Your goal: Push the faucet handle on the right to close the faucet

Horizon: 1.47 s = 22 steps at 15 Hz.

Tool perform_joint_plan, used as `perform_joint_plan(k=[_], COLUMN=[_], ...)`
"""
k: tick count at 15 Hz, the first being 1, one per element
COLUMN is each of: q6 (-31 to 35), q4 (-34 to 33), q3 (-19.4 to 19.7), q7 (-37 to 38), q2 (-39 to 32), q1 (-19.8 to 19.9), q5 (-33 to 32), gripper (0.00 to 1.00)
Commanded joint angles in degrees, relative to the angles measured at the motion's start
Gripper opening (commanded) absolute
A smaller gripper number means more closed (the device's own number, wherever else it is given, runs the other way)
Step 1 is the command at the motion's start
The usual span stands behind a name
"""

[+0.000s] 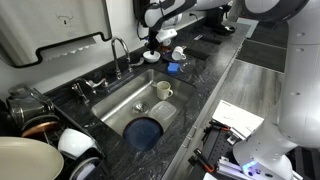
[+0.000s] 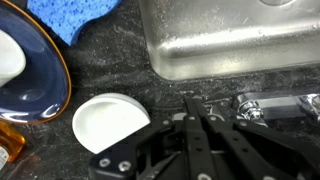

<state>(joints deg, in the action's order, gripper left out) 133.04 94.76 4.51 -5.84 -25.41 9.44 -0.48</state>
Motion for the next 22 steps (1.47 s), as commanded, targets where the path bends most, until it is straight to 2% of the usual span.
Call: perform_joint_plan(k=[1, 8, 13, 22], q6=[-5.2, -6.0, -3.9, 8.1], q4=[2.9, 3.1, 2.8, 0.2], q3=[-0.3, -2.4, -2.9, -3.7], q7=[-1.6, -2.7, -1.6, 1.0], q2=[2.9, 1.2, -0.7, -6.6], q1=[-0.1, 0.4, -0.1, -1.2], q5=[0.3, 5.9, 8.7, 10.0], gripper=[0.0, 0.0, 0.0, 0.0])
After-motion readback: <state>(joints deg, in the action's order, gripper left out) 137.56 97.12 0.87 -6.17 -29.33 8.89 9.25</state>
